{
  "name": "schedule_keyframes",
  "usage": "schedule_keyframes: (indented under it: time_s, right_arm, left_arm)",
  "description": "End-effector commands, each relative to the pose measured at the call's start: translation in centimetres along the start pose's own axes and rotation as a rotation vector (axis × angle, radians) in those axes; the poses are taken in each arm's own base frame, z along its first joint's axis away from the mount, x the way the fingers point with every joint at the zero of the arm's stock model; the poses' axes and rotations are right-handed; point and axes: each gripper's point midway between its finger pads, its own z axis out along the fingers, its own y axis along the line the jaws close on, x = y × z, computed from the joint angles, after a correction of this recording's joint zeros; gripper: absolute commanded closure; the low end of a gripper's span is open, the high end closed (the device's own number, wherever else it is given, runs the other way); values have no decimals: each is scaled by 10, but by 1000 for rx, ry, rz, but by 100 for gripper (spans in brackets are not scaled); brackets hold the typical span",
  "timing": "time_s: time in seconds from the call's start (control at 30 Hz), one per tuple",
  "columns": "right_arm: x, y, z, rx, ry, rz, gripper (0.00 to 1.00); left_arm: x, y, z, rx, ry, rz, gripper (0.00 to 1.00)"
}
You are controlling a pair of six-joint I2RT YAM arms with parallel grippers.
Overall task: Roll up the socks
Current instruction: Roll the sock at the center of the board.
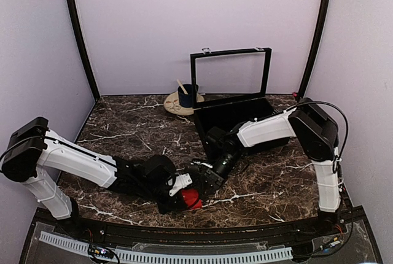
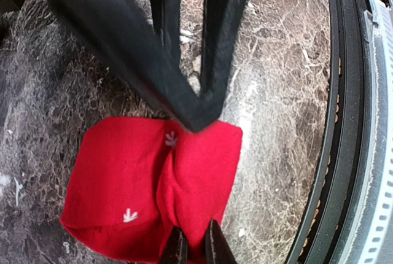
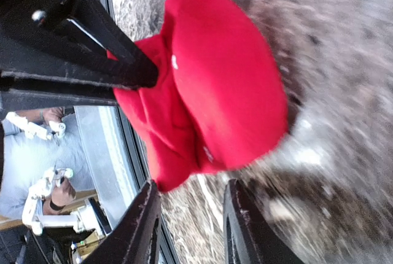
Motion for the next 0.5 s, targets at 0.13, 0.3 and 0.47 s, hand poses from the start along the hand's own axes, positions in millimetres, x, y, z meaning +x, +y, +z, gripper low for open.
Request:
schedule_keyframes:
  time_s: [0.13,0.3,0.47]
  right_arm:
    - [-28,3,-34,52,-196,-49,67]
    - [-30,-5,-45,123,-259,-54,67]
    - [-25,-12,-52,208,-310,-75,68]
  left_arm:
    - [20,1,6,107,96,-136,100]
    - [23,3,8,167,141,-191,100]
    - [22,7,6,227,158,-267,100]
